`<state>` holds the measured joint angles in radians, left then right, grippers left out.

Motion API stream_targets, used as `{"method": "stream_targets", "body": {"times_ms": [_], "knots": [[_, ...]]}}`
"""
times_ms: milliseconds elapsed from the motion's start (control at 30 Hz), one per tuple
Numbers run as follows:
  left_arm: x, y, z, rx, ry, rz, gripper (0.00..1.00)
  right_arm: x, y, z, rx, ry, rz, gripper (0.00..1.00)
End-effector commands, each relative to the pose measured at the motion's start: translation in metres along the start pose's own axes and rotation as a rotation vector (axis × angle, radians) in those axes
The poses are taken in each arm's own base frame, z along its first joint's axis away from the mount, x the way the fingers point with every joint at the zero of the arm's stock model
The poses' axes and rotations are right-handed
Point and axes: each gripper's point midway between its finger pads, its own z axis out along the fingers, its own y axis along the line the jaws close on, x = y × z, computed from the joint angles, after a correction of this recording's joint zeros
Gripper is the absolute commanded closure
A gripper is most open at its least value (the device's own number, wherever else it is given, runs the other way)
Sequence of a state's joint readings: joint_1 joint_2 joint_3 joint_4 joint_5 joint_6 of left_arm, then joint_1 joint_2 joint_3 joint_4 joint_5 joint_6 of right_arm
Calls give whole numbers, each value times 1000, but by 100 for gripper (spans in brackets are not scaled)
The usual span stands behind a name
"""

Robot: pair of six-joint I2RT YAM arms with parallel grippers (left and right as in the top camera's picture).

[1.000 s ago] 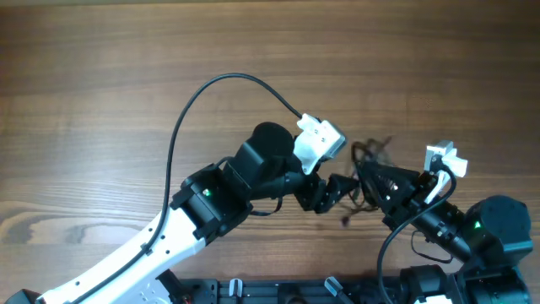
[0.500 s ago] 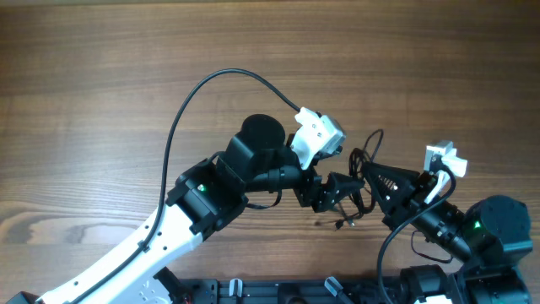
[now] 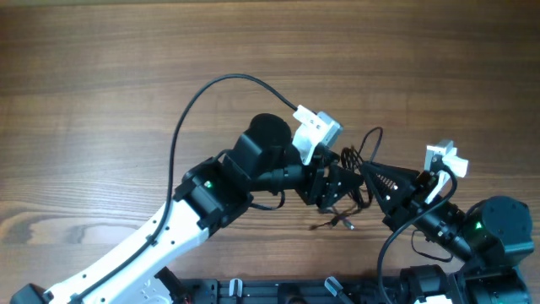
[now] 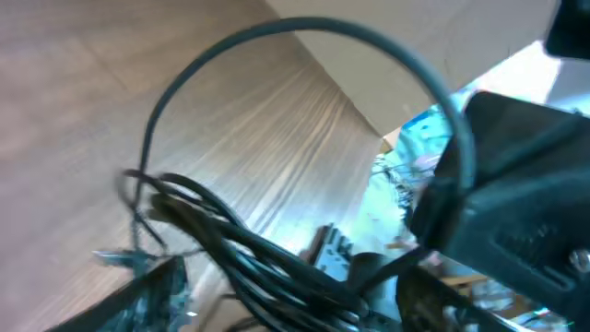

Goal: Untangle cables

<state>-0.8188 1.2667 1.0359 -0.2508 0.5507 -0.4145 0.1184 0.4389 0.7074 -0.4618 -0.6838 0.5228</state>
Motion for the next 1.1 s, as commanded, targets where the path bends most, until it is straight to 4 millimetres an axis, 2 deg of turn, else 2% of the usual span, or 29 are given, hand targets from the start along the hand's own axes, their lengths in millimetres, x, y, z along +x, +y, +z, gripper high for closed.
{"method": "stream_targets", "body": {"times_ms": [0, 33, 67, 100, 200, 233, 300, 367, 467, 533, 667, 800, 933, 1067], "knots": [[0, 13, 10, -32, 11, -145, 44, -1, 9, -2, -42, 1, -16, 96], [1, 14, 11, -33, 16, -147, 55, -1, 9, -2, -41, 1, -17, 96], [1, 13, 11, -30, 17, -146, 92, -2, 9, -2, -41, 1, -17, 96], [0, 12, 11, -26, 11, -142, 96, -1, 9, -2, -41, 1, -17, 96], [-10, 10, 10, -11, -24, -105, 96, -1, 9, -2, -40, 3, -15, 96], [-15, 10, 9, -10, -42, -63, 96, -1, 9, -2, -38, 3, -15, 78], [-22, 15, 5, -21, -64, 37, 96, -2, 5, -1, -16, -5, -13, 23], [-31, 23, -4, -45, -93, 129, 96, -4, -9, -2, 58, -26, 7, 1], [-44, 29, -20, -80, -134, 298, 96, -7, -27, -4, 158, -57, 43, 0], [-50, 25, -30, -92, -158, 436, 96, -10, -45, -8, 251, -100, 142, 0], [-56, 8, -45, -92, -193, 646, 96, -14, -50, -10, 279, -139, 250, 0], [-57, 1, -48, -75, -204, 676, 96, -13, -50, -10, 279, -139, 250, 0], [-39, -28, -47, 125, -164, 695, 96, -13, -51, -10, 279, -138, 251, 0], [-25, -47, -51, 258, -131, 700, 96, -13, -51, -10, 281, -136, 252, 0]]}}
